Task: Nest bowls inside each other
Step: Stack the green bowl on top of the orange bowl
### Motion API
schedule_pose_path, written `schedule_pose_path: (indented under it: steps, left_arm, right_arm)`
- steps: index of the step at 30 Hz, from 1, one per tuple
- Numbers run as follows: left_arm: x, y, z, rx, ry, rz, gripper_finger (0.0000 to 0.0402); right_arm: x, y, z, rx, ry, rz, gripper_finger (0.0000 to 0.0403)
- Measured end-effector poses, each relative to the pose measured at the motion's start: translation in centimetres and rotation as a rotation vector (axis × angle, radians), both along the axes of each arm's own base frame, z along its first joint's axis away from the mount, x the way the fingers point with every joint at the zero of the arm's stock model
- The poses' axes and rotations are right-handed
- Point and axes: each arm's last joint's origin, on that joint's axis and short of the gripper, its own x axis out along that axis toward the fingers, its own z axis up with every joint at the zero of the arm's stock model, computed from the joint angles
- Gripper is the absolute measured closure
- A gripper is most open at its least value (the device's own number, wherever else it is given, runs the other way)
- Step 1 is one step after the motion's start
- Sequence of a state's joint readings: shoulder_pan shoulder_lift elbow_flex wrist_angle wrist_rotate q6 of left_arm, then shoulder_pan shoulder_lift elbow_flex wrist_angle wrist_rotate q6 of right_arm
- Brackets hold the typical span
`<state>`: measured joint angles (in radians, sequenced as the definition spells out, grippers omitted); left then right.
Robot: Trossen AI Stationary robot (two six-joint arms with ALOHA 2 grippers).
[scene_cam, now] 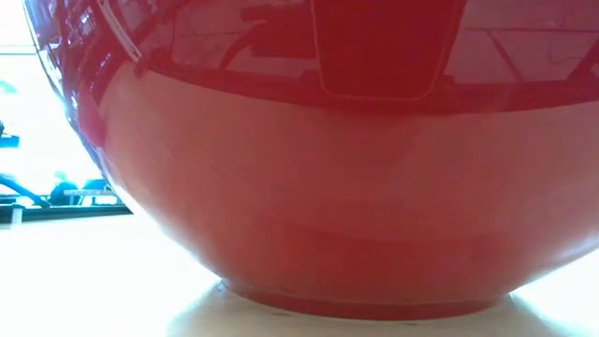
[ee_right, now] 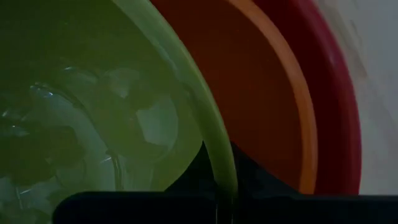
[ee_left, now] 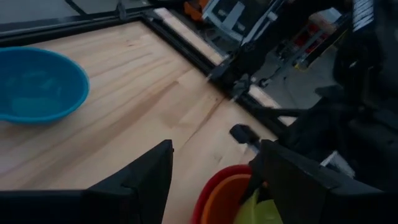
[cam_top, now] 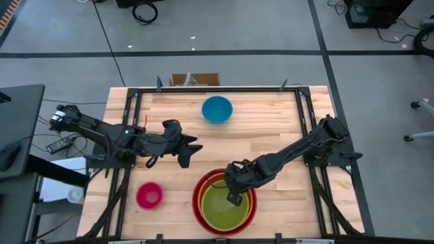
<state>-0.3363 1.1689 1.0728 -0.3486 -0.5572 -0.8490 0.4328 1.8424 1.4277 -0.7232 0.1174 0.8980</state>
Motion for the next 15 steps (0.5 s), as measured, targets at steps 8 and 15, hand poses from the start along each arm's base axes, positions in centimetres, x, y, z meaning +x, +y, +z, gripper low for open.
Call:
schedule_pose_path:
  steps: [8,15]
  left_arm:
    - [0.3,-0.1,-0.8,-0.007,0.052,0.013,0.0159]
    - [0.6,-0.3,-1.3,-0.019,0.075,0.018,0.0159]
  right_arm:
    - [-0.6,-0.2,-0.2,-0.038,0.052,-0.050,0.0361]
    - [-0.5,-0.4,-0.1,-0.044,0.041,-0.064,0.0351]
